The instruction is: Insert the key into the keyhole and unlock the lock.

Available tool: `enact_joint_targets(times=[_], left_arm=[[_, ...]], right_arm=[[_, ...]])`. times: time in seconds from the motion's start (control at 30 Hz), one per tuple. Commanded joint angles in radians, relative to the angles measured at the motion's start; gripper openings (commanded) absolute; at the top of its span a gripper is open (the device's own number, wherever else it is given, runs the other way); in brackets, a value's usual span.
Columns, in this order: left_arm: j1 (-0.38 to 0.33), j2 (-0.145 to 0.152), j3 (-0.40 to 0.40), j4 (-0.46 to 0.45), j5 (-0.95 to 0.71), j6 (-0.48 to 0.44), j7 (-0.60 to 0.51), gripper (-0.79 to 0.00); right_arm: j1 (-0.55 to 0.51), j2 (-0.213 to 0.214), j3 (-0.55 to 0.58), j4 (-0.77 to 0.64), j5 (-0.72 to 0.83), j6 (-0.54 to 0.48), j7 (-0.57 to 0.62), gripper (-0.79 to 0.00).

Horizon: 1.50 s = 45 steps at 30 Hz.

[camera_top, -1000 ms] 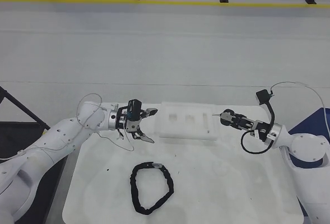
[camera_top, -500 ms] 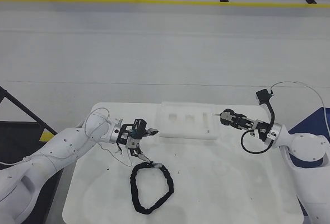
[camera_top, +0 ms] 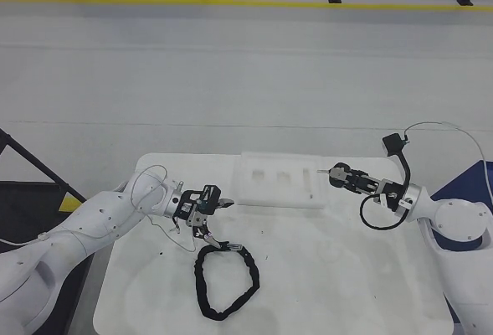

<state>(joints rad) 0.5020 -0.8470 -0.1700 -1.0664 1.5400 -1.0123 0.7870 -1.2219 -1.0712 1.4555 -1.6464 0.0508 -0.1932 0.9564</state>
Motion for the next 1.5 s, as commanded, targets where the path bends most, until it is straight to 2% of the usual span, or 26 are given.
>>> enact_joint_targets(times=[0.0,0.3,0.43,0.53,1.0,1.3,1.37,1.47], left_arm=[[0.0,0.0,0.0,0.0,0.0,0.0,0.0,0.0],[0.0,0.0,0.0,0.0,0.0,0.0,0.0,0.0],[0.029,-0.001,-0.013,0.009,-0.035,0.003,-0.022,0.0],[0.048,-0.006,-0.015,0.027,-0.032,0.001,0.005,0.0],[0.145,-0.055,0.0,0.146,0.147,0.172,0.193,0.0],[0.159,-0.091,0.0,0.209,0.204,0.223,0.244,0.0],[0.156,-0.1,0.0,0.218,0.213,0.224,0.245,-0.089],[0.155,-0.115,0.0,0.233,0.223,0.224,0.244,-0.179]], right_arm=[[0.0,0.0,0.0,0.0,0.0,0.0,0.0,-0.785],[0.0,0.0,0.0,0.0,0.0,0.0,0.0,-0.785],[0.0,0.0,0.0,0.0,0.0,0.0,0.0,-0.785],[0.0,0.0,0.0,0.0,0.0,0.0,0.0,-0.785],[0.0,0.0,0.0,0.0,0.0,0.0,0.0,-0.785],[0.0,0.0,0.0,0.0,0.0,0.0,0.0,-0.785],[0.0,0.0,0.0,0.0,0.0,0.0,0.0,-0.785],[0.0,0.0,0.0,0.0,0.0,0.0,0.0,-0.785]])
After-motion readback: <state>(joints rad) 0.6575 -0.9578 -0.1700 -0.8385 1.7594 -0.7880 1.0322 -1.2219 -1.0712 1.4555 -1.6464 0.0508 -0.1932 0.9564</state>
